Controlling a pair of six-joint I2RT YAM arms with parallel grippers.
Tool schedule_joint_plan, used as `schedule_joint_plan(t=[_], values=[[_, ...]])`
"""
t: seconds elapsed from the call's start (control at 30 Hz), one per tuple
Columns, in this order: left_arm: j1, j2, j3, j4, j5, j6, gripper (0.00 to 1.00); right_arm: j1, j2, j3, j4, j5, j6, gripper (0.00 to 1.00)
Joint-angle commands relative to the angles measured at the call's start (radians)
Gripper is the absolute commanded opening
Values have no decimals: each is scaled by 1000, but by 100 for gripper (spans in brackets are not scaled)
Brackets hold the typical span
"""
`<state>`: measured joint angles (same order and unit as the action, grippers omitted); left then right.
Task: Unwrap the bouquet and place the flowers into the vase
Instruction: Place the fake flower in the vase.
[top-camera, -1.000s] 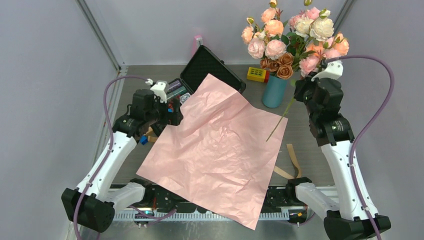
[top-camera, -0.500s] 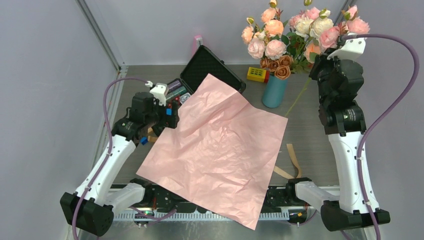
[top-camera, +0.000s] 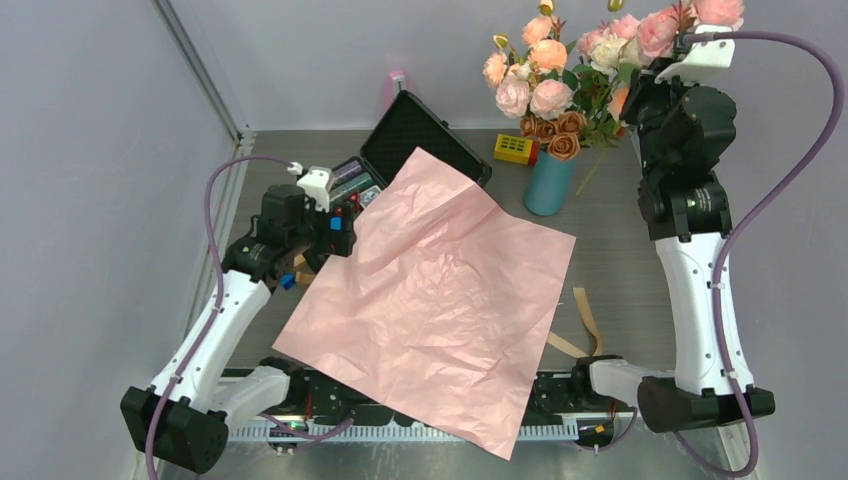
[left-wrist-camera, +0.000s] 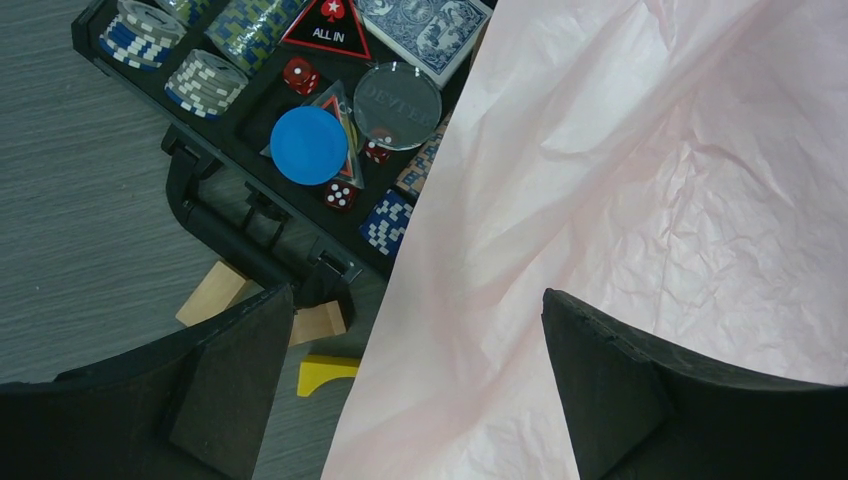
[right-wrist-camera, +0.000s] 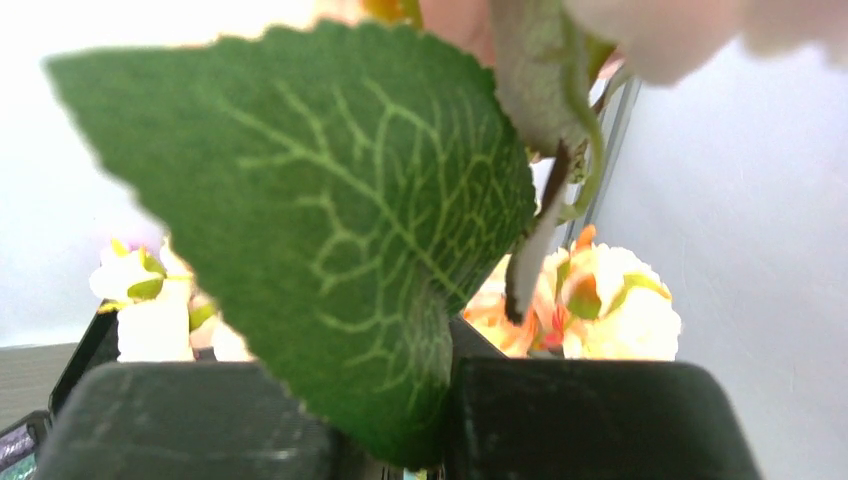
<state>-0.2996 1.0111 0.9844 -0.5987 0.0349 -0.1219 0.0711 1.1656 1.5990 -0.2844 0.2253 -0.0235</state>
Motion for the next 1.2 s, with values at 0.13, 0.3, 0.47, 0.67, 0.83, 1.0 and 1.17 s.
schedule_joint_plan(t=[0.13, 0.3, 0.47, 0.67, 0.83, 1.0, 1.17], values=[[20, -26, 0, 7, 10, 13, 98, -13, 112, 172, 137, -80, -17, 0], [25, -32, -4, 11, 14, 13, 98, -15, 170, 197, 159, -119, 7, 0], [27, -30, -5, 7, 17, 13, 97, -16, 183, 158, 223, -99, 17, 0], [28, -37, -10, 10, 21, 12, 97, -17, 167, 103, 341, -82, 17, 0], [30, -39, -13, 9, 23, 11, 97, -16, 164, 64, 429, -91, 4, 0], [30, -44, -16, 7, 22, 11, 97, -16, 178, 51, 424, -122, -6, 0], [30, -48, -20, 6, 21, 11, 97, -17, 186, 20, 415, -144, -23, 0]])
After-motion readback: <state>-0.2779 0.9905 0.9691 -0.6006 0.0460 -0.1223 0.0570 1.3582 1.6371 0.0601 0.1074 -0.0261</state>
